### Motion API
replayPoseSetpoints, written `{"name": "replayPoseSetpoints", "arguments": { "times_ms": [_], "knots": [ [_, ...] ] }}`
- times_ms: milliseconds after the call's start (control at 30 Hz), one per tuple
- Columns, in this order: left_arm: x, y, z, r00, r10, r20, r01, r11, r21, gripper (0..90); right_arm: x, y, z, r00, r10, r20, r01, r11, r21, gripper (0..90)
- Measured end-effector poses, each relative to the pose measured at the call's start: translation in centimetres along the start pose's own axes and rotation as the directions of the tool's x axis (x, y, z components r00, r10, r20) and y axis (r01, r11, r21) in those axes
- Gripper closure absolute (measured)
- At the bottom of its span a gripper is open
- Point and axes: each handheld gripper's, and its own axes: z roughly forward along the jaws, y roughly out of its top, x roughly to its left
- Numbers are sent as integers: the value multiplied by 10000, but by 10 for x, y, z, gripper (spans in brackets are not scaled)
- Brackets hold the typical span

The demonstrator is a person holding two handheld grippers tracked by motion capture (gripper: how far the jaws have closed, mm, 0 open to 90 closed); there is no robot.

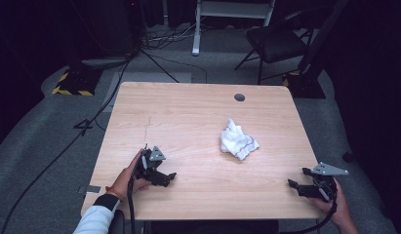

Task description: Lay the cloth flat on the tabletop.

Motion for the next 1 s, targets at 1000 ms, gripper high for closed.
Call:
{"name": "replayPoseSetpoints", "arguments": {
  "times_ms": [1000],
  "knots": [
    [-3,6,5,9999,71,78,-71,10000,3,0,3,67,37,9871,-1090,-1174,1135,9930,330,282]
  ]
}}
